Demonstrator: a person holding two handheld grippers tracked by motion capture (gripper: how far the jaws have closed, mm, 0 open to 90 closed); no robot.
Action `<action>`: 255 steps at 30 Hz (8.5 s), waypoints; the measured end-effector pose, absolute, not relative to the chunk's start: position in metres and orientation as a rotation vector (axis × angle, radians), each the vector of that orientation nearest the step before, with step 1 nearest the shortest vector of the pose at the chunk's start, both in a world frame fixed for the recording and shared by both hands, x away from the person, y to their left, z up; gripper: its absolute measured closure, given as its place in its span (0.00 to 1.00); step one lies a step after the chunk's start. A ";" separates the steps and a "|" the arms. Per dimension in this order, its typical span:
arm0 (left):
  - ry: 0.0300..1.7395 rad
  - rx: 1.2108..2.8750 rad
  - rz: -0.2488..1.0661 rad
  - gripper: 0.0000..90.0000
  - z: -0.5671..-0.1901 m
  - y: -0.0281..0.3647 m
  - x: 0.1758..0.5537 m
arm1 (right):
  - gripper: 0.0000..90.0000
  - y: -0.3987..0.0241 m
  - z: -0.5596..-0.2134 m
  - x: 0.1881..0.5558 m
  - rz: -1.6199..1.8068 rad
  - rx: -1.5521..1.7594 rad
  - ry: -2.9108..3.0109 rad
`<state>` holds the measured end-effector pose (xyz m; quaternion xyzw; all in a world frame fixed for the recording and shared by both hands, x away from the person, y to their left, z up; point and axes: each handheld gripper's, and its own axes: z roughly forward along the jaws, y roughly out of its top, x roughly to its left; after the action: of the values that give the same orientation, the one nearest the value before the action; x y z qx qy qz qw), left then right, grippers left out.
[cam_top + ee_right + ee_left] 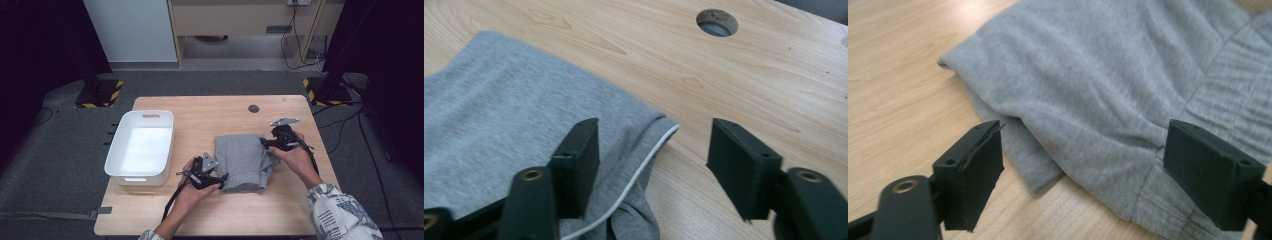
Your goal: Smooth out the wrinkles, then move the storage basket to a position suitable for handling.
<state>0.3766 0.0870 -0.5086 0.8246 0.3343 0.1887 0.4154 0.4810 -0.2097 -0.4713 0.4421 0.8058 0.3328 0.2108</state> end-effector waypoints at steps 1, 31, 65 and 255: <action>0.842 2.070 0.471 0.14 -0.507 0.089 0.377 | 0.36 -0.209 -0.470 0.481 0.924 1.224 2.236; 0.946 1.978 0.496 0.08 -0.432 0.144 0.404 | 0.23 -0.133 -0.434 0.473 1.092 1.123 2.326; 1.136 1.964 0.640 0.08 -0.405 0.252 0.408 | 0.25 -0.066 -0.431 0.461 1.155 1.021 2.405; 1.455 1.829 0.615 0.67 -0.469 0.294 0.412 | 0.47 -0.020 -0.467 0.453 1.079 0.961 2.534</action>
<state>0.4124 0.2941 -0.4691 0.7078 0.5629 0.2378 0.3544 0.4533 -0.0205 -0.4675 0.3275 0.8631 0.3677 0.1120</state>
